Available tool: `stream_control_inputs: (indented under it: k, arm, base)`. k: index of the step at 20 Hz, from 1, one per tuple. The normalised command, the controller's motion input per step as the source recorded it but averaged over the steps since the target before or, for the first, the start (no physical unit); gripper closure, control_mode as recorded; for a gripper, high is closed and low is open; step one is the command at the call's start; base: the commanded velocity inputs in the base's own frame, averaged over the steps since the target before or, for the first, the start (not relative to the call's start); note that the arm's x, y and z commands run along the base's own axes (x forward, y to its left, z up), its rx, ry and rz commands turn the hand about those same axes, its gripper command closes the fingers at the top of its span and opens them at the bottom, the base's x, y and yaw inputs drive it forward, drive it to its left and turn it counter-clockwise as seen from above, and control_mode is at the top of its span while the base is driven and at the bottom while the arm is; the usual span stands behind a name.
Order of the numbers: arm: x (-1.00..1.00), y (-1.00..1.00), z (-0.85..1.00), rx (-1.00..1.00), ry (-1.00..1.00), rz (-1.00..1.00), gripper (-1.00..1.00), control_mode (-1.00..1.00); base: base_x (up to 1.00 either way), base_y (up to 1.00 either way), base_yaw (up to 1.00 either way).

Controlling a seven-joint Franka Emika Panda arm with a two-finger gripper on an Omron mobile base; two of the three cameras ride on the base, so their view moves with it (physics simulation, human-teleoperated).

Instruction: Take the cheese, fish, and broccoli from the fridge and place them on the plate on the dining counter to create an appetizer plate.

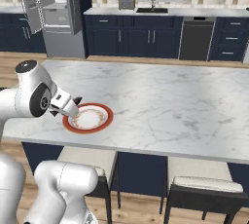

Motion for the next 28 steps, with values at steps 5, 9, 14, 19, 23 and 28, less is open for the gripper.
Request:
stream_control_inputs:
  k: [5,9,14,19,23,28]
  arm:
    - [0.66,0.18,-0.43,-0.05,0.10,-0.08,1.00,-1.00]
    - [0.54,0.38,-0.44,-0.07,0.08,-0.26,1.00,-1.00]
    - [0.39,0.27,-0.48,0.02,0.09,-0.17,1.00,-1.00]
    - [0.29,0.01,-0.30,0.11,0.05,-0.01,1.00,-1.00]
    - [0.49,0.00,-0.29,0.02,0.00,-0.01,1.00,-1.00]
    - [0.82,0.00,-0.39,0.00,0.00,0.00,1.00,-1.00]
  base:
    - [0.00,0.00,0.00]
    - [0.00,0.00,0.00]
    - [0.00,0.00,0.00]
    - [0.00,0.00,0.00]
    - [0.00,0.00,0.00]
    - [0.00,0.00,0.00]
